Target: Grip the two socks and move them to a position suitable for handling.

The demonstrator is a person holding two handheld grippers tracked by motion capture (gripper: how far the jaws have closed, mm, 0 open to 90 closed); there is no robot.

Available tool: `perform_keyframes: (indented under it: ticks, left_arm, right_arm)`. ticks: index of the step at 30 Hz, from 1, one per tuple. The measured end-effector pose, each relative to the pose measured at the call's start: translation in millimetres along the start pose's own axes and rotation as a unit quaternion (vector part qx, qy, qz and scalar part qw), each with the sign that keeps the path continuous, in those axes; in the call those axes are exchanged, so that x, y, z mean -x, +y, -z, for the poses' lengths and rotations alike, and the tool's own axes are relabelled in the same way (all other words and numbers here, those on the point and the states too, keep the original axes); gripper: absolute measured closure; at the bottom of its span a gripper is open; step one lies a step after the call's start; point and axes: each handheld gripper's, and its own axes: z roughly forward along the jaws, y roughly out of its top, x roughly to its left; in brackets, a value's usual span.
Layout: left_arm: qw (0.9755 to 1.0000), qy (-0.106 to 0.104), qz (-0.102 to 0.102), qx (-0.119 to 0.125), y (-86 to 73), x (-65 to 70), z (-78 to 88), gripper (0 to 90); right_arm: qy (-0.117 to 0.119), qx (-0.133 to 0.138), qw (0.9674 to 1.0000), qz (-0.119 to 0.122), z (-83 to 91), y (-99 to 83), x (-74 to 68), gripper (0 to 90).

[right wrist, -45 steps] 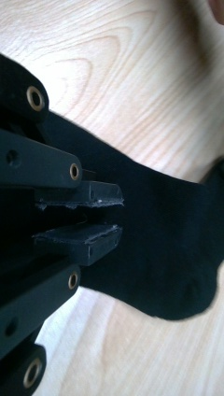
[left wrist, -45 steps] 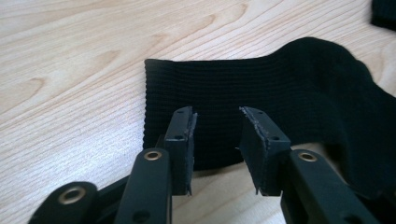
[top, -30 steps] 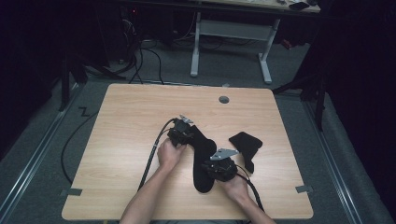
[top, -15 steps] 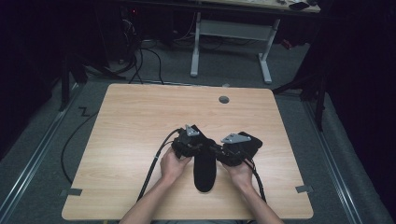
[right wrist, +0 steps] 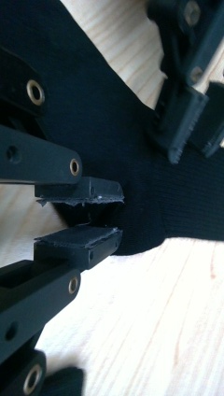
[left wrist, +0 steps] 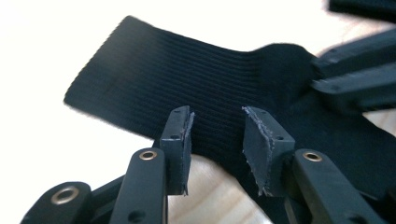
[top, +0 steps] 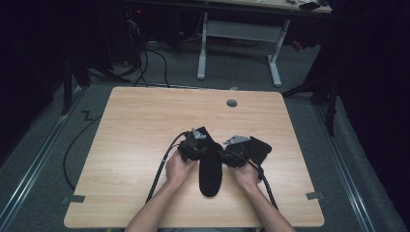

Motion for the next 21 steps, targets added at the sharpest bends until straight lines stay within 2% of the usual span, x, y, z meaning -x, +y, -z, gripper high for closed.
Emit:
perform_keyframes:
  ticks: [7,8,9,10,14,16,18,21]
  left_arm:
    - [1.0,0.001,0.0,-0.003,7.6,-1.0,-5.6,60.4]
    - [1.0,-0.008,0.002,-0.003,7.2,-2.4,-5.0,60.4]
    - [0.9998,-0.019,0.006,-0.006,6.3,-3.7,-3.1,57.7]
    - [0.9998,-0.018,-0.002,-0.004,1.9,-1.6,4.6,52.1]
    - [0.9997,-0.022,-0.002,0.012,-10.9,5.2,22.1,48.8]
    - [0.9997,-0.021,-0.003,0.014,-12.9,6.9,23.7,48.7]
    - [0.9997,-0.022,-0.006,0.007,-14.0,9.2,20.5,49.0]
    - [0.9997,-0.022,-0.006,-0.001,-12.0,9.0,12.7,50.0]
  right_arm:
    - [-0.009,-0.008,0.9999,0.001,2.2,0.5,-3.0,73.0]
    - [-0.01,-0.006,0.9999,0.004,2.4,0.9,-3.2,72.0]
    - [-0.013,-0.001,0.9999,0.006,3.4,1.4,-4.1,70.8]
    - [-0.015,0.009,0.9998,0.008,5.7,2.3,-5.6,67.3]
    - [-0.005,0.018,0.9998,0.012,7.8,2.0,-7.2,65.3]
    - [0.001,0.018,0.9997,0.015,7.5,1.5,-9.3,65.2]
    - [0.001,0.015,0.9993,0.035,4.7,1.3,-14.1,65.1]
    - [0.004,0.007,0.9995,0.031,2.0,0.5,-15.1,65.0]
